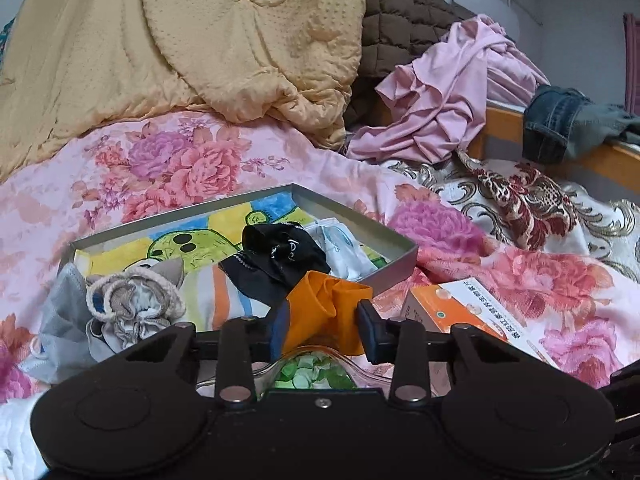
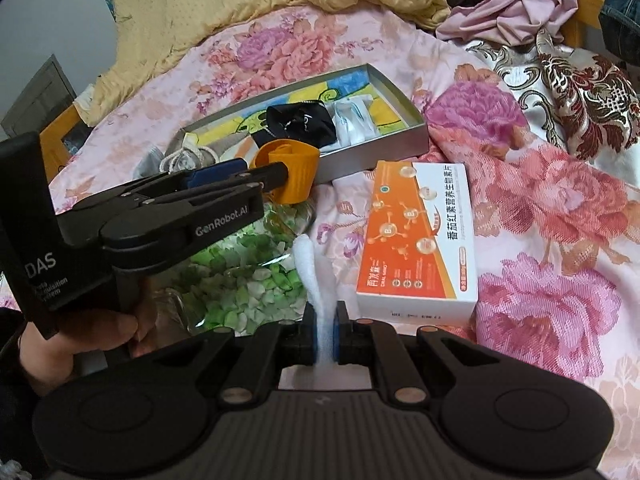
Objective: Organize soft objects
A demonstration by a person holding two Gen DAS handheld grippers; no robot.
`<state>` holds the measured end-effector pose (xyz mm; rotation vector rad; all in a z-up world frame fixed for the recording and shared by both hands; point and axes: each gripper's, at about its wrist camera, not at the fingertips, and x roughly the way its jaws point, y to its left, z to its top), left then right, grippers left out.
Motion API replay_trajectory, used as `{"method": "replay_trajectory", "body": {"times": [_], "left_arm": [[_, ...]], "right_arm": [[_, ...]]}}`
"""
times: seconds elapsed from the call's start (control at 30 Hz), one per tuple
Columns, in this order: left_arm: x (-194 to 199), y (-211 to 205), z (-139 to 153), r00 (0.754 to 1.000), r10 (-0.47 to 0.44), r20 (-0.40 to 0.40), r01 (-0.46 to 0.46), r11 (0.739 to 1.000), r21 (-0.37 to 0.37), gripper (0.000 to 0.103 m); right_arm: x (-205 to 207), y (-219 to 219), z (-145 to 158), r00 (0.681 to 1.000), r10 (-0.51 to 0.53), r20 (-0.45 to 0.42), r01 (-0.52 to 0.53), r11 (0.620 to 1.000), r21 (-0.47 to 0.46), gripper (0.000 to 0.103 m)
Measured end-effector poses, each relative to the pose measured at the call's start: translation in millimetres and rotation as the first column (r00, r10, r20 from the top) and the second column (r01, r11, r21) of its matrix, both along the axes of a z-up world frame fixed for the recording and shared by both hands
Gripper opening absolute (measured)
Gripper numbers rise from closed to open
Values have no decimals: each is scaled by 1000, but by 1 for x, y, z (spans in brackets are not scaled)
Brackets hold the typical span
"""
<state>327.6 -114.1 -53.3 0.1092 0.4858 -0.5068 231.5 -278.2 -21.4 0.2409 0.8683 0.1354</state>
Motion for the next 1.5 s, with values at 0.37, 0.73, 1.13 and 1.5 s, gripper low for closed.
{"method": "replay_trajectory", "body": {"times": [0.37, 0.73, 1.13, 1.5], "left_arm": [[9, -4, 2, 1000, -12, -15, 12, 999, 39, 46], [27, 7, 3, 998, -6, -63, 4, 1000, -27, 48], [52, 22, -4, 979, 10, -204, -35, 992, -119, 36], [63, 33, -5, 974, 22, -224, -68, 978, -198, 16]], "right_arm": [[5, -4, 6, 999, -20, 44, 19, 1000, 11, 7], [38, 0, 29, 981, -9, 193, 5, 1000, 21, 7], [61, -3, 28, 978, -38, 205, 31, 999, 38, 7], [75, -1, 29, 973, -40, 228, 31, 999, 41, 7]]}}
